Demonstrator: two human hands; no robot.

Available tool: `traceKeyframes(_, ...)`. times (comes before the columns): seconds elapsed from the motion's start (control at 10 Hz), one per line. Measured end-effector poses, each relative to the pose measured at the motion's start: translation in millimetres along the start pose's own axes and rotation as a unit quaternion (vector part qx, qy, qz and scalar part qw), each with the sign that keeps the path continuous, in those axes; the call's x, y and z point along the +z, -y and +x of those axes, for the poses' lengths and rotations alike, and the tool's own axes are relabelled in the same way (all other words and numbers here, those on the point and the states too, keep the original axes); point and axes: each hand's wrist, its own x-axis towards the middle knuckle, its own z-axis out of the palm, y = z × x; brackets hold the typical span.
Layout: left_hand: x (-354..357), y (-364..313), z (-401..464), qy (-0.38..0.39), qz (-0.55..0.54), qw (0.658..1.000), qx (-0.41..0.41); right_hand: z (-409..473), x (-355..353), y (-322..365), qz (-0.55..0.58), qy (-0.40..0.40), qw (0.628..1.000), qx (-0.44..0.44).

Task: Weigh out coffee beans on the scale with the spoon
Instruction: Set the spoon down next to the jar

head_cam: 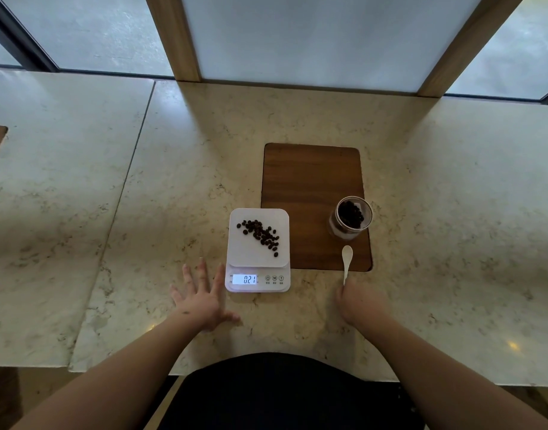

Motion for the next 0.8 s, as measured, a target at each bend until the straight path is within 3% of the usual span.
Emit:
traceKeyframes(0.3,1.4,0.5,2.5,-0.002,0.006,1.000,0.006,1.5,-6.2,-6.0,0.014,0.038,0.999,0.000)
traceKeyframes(0.5,0.3,-1.5,-1.1,-0.026,0.002,1.000,0.008,-7.7,-9.2,-1.1,0.103,0.005,0.995,-0.007)
traceKeyframes(0.6,0.3,-0.5,-6.9,-0.079,-0.007,0.997,0.011,-18.4,-9.6,17.2,0.132,0.009,0.989,-0.060)
traceKeyframes(0.8,-8.8,-19.7,-28.8,-0.230,0.019,0.968,0.096,-28.7,-20.9,68.5,0.134,-0.009,0.968,-0.210)
